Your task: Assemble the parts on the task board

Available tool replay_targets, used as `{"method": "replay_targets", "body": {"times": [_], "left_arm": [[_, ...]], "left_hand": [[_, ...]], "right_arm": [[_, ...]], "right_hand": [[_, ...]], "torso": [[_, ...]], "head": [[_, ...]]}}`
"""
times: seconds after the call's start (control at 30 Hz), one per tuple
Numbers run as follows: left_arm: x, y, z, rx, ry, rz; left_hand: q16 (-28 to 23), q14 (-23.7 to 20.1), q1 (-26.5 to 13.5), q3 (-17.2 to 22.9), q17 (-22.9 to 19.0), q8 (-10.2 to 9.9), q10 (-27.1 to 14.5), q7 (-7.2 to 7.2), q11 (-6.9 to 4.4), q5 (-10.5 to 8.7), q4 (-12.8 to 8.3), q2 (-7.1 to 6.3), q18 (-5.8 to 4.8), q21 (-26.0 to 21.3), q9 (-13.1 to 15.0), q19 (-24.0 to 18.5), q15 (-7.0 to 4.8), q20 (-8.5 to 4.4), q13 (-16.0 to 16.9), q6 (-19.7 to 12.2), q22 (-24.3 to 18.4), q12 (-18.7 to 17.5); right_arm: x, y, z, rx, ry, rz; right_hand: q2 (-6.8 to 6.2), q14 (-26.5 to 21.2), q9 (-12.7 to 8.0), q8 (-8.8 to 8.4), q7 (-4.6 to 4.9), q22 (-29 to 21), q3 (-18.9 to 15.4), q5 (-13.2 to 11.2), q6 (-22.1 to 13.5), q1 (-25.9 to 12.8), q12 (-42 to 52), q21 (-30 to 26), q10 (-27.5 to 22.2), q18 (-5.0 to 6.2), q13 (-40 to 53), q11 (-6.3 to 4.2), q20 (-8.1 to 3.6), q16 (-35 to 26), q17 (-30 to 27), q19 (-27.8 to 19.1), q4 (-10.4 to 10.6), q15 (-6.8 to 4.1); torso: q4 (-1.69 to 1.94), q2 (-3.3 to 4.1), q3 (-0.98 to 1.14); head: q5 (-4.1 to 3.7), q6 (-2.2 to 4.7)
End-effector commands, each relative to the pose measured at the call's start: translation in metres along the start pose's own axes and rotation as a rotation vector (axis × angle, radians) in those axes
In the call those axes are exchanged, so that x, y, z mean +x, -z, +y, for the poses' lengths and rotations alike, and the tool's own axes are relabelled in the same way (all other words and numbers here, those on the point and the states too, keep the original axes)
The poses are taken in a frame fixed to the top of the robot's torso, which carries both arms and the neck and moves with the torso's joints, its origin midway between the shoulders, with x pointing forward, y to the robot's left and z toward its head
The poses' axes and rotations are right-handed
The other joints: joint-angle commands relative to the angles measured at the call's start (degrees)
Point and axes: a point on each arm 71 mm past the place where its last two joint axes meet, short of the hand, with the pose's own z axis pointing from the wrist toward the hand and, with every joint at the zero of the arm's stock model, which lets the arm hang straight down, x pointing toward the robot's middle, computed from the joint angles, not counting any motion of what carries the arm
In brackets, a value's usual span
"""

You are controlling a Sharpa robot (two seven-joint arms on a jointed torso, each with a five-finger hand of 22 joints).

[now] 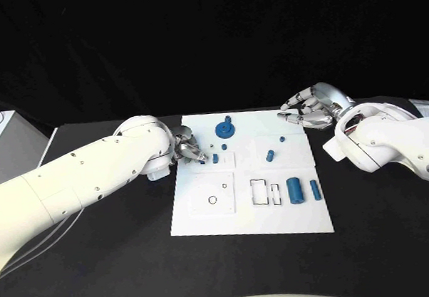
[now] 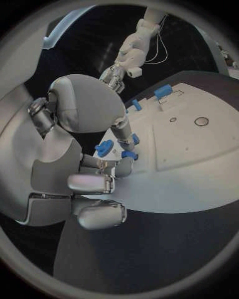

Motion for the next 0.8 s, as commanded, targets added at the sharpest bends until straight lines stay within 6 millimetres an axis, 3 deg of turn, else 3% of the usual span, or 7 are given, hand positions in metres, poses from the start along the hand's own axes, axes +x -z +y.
{"method": "replay_targets", "body": {"times": [0.03, 0.4, 0.6, 0.8], "left_arm": [[0.0128, -0.0031, 0.0037, -0.023, -0.034, 0.061], [0.0120, -0.0034, 0.0039, -0.025, -0.040, 0.050], [0.0115, -0.0036, 0.0039, -0.026, -0.042, 0.045], [0.0113, -0.0037, 0.0043, -0.027, -0.042, 0.044]], "left_hand": [[0.2, 4.3, -0.1, -0.5, 11.1, 0.4, 0.0, 0.34, 0.03, -0.24, 0.0, 0.01, -0.58, -0.3, -0.1, 0.4, -0.31, 0.04, -0.1, 0.1, 0.0, 0.2], [0.2, 4.4, 0.3, -4.7, 11.2, 0.9, -0.1, 0.42, 0.13, -0.26, 2.2, 0.39, -0.60, -0.3, -1.0, 0.5, -0.24, 0.09, -0.3, 0.0, 0.2, 0.4], [0.2, 4.4, 1.6, -15.0, 11.3, 2.1, -0.2, 0.64, 0.37, -0.52, 6.8, 0.37, -0.62, -0.4, -2.4, 0.6, -0.07, 0.18, -0.5, -0.3, 0.3, 0.7], [0.2, 4.4, 2.7, -18.1, 11.3, 2.4, -0.3, 0.67, 0.37, -0.48, 8.5, 0.39, -0.62, -0.5, -2.9, 0.6, -0.05, 0.18, -0.7, -0.4, 0.4, 0.8]], "right_arm": [[0.0003, 0.0001, 0.0012, -0.016, 0.001, 0.000], [0.0003, 0.0003, 0.0012, -0.017, 0.001, 0.000], [0.0002, 0.0004, 0.0012, -0.017, 0.001, -0.001], [0.0001, 0.0006, 0.0012, -0.017, 0.001, -0.001]], "right_hand": [[-0.23, 4.3, 0.1, 0.19, -0.03, 12.4, 0.4, 0.2, -0.3, -0.3, 0.3, -0.2, 1.4, 0.22, 10.8, 0.15, 0.19, -0.3, 7.7, 4.1, 0.0, 0.14], [-0.29, 4.3, 0.1, 0.19, -0.03, 12.4, 0.4, 0.2, -0.3, -0.3, 0.3, -0.1, 1.5, 0.20, 10.8, 0.16, 0.19, -0.3, 7.7, 4.1, 0.0, 0.14], [-0.33, 4.3, 0.1, 0.20, -0.03, 12.4, 0.3, 0.2, -0.3, -0.4, 0.3, -0.1, 1.4, 0.20, 10.8, 0.16, 0.18, -0.3, 7.7, 4.1, 0.1, 0.14], [-0.34, 4.3, 0.1, 0.21, -0.03, 12.5, 0.3, 0.2, -0.3, -0.5, 0.3, -0.1, 1.5, 0.20, 10.8, 0.16, 0.18, -0.3, 7.7, 4.1, 0.1, 0.14]], "torso": [[-0.03, 0.03, 0.00], [0.00, 0.07, 0.02], [-0.01, 0.03, 0.01], [0.02, 0.03, 0.01]], "head": [[0.00, 0.04], [-0.04, 0.01], [-0.08, 0.04], [-0.12, 0.05]]}}
